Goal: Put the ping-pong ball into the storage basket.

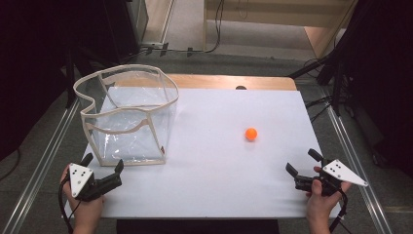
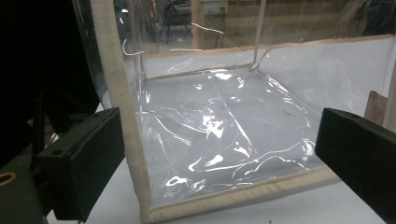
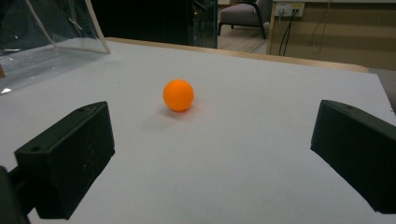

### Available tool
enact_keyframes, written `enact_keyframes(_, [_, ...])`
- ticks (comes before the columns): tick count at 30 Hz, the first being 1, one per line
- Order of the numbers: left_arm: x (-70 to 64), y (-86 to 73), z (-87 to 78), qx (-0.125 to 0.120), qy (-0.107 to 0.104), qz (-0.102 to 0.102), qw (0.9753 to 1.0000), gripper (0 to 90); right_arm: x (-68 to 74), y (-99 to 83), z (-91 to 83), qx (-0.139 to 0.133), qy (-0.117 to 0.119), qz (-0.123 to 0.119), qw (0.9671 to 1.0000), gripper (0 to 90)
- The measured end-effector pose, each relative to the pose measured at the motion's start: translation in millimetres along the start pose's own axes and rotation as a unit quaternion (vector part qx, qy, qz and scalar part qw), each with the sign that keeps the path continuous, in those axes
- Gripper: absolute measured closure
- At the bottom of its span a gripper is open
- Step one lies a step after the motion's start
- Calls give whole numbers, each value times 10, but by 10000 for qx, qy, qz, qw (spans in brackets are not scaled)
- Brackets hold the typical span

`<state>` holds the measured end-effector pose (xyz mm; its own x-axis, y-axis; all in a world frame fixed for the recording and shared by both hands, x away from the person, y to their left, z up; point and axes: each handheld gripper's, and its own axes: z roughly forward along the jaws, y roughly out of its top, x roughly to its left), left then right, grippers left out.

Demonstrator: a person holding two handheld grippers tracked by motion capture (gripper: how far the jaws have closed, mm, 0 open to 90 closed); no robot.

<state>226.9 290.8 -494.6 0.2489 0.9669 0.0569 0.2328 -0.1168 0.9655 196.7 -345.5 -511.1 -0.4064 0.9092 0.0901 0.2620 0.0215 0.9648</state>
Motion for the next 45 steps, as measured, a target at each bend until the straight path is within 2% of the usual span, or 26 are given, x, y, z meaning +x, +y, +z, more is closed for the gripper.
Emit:
enact_keyframes(5, [-4, -1, 1, 39, 4, 24, 10000, 21, -21, 6, 8, 44, 159, 58, 9998, 0])
enact_keyframes(6, [-6, -2, 2, 57, 1, 25, 10000, 21, -45, 11, 23, 110, 407, 124, 9990, 0])
enact_keyframes(7, [-12, -2, 5, 68, -3, 40, 10000, 21, -50, 15, 25, 148, 533, 158, 9983, 0])
enact_keyframes(11, [-22, -5, 6, 66, -15, 61, 10000, 21, -24, 42, 17, 120, 428, 76, 9990, 0])
enact_keyframes(12, [-21, -5, 3, 62, -19, 85, 9999, 21, 1, 69, 11, 127, 431, -20, 9990, 0])
enact_keyframes(14, [-20, -4, 2, 62, -24, 83, 9999, 21, 26, 99, 3, 226, 396, -81, 9989, 0])
enact_keyframes(17, [-23, -5, 7, 76, 11, 60, 10000, 21, 35, 125, 1, 199, 565, -57, 9982, 0])
enact_keyframes(19, [-24, -4, 9, 83, 27, 64, 9999, 21, 39, 138, 2, 206, 533, -53, 9984, 0])
enact_keyframes(22, [-25, -4, 13, 79, 37, 86, 9999, 21, 77, 204, 23, 316, 346, -113, 9988, 0])
enact_keyframes(23, [-25, -4, 11, 87, 40, 92, 9999, 21, 86, 218, 33, 294, 380, -153, 9987, 0])
enact_keyframes(25, [-25, -5, 6, 74, 35, 62, 9999, 21, 93, 240, 56, 298, 650, -129, 9974, 0])
enact_keyframes(26, [-20, -5, 4, 61, 28, 54, 10000, 21, 93, 240, 56, 298, 650, -129, 9974, 0])
enact_keyframes(27, [-15, -4, 2, 70, 30, 44, 10000, 21, 103, 272, 71, 384, 817, -133, 9958, 0])
enact_keyframes(28, [-12, -5, 5, 55, 27, 11, 10000, 21, 109, 291, 79, 427, 860, -157, 9953, 0])
enact_keyframes(33, [-16, -5, 6, 61, 20, 41, 10000, 21, 133, 394, 131, 676, 908, -246, 9933, 0])
enact_keyframes(37, [-22, -5, 10, 64, 43, 49, 10000, 21, 144, 455, 179, 803, 1064, -340, 9905, 0])
enact_keyframes(45, [-25, -6, 15, 73, 60, 56, 9999, 21, 160, 580, 296, 928, 1035, -399, 9895, 0])
